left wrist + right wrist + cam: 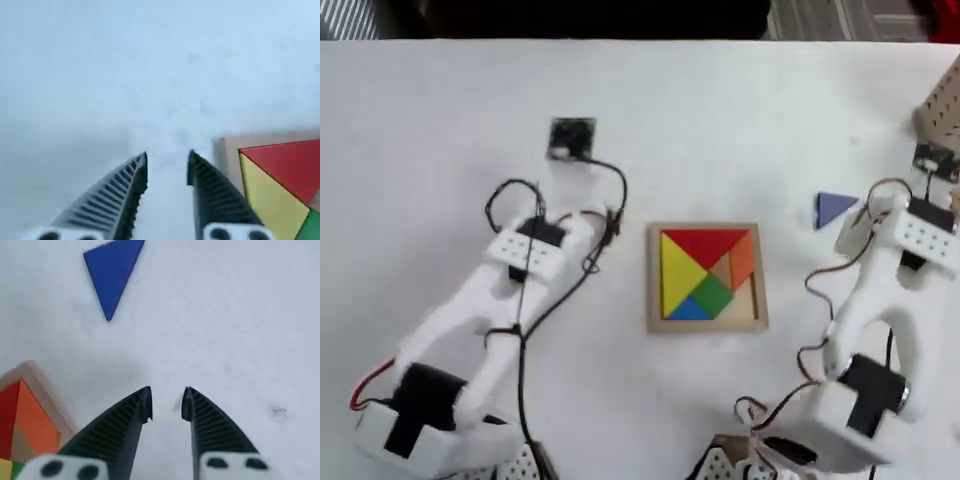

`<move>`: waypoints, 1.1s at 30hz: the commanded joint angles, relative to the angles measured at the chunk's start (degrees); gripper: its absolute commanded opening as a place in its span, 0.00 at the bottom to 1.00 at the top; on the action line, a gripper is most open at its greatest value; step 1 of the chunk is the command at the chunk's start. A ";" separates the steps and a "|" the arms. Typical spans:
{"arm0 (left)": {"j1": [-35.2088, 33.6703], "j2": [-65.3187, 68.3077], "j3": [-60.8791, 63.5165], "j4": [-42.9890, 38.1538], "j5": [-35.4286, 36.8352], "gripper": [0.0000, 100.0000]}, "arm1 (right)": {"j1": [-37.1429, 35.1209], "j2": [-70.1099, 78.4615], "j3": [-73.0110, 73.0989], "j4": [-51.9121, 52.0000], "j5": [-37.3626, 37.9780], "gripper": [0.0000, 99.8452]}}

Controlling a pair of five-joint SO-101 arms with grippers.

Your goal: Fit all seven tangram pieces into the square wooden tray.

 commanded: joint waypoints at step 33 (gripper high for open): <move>-1.27 -1.10 -2.64 -3.52 -4.66 0.25 | -11.12 71.60 -90.20 20.18 7.56 0.11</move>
